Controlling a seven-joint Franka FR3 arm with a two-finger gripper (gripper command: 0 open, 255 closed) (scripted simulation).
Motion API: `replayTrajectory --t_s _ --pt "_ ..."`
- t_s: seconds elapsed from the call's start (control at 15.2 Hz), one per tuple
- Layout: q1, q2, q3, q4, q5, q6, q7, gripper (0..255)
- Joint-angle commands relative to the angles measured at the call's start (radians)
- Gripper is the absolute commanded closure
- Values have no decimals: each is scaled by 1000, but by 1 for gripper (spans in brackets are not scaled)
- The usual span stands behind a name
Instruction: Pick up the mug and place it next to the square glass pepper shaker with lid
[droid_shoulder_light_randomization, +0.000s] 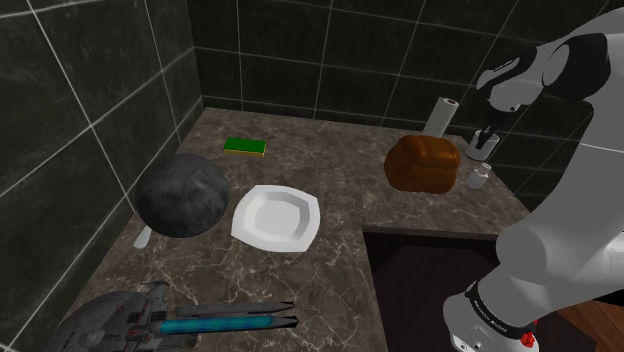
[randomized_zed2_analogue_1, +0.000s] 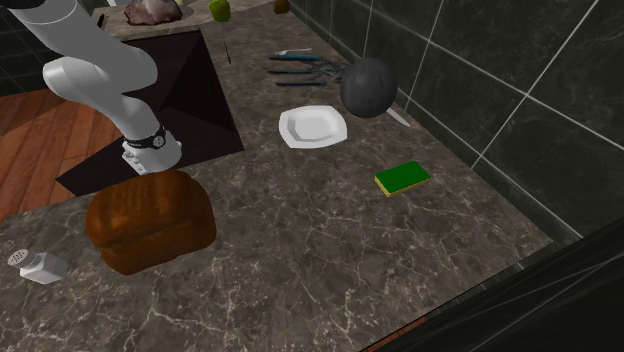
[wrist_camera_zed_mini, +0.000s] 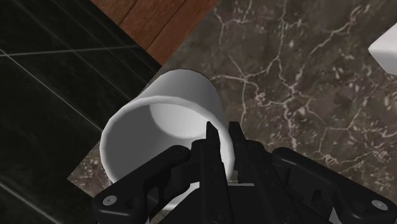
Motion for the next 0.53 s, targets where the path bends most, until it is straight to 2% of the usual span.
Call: replayTrajectory --t_s 0.0,0.33,0.46 --pt "0 0 0 0 0 0 0 0" --pt "0 0 0 0 0 0 0 0" --pt "8 -32 -6 26 -16 -55 10 0"
